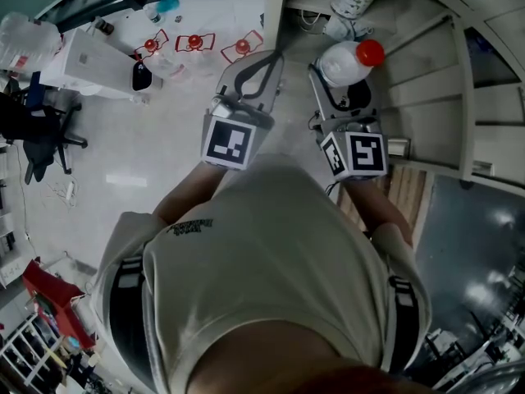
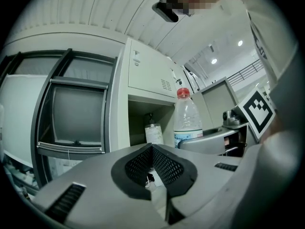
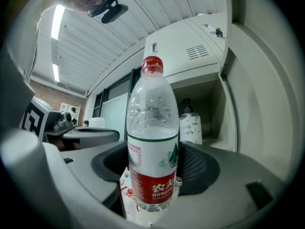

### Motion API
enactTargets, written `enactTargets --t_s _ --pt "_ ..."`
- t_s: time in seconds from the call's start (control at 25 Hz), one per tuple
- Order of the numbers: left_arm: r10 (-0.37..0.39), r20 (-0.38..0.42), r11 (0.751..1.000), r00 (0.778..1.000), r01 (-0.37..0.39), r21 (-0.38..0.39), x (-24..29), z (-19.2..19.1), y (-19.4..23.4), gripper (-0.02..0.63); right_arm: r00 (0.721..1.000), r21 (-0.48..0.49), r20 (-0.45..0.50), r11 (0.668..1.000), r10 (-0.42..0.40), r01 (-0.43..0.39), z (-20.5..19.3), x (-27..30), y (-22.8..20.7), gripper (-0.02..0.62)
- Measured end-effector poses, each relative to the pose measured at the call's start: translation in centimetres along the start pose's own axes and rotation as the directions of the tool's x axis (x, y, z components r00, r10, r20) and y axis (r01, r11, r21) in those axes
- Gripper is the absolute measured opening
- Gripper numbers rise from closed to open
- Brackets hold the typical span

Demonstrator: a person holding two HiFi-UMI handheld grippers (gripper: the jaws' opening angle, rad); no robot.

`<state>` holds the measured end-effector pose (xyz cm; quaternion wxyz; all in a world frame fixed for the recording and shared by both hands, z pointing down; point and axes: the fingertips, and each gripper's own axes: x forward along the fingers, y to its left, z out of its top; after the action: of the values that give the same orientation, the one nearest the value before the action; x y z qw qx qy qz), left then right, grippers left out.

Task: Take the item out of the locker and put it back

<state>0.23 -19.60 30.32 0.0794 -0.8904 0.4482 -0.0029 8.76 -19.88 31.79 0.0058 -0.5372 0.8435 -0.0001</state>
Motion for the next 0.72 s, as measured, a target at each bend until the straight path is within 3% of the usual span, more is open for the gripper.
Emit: enactTargets --t_s 0.72 --pt "-0.019 -0.015 0.999 1.000 0.019 -0.040 -0.4 -0.4 -1.0 0.012 1.000 -0.003 -0.008 1.000 0.009 -0.009 -0.1 -1.1 0.4 0.307"
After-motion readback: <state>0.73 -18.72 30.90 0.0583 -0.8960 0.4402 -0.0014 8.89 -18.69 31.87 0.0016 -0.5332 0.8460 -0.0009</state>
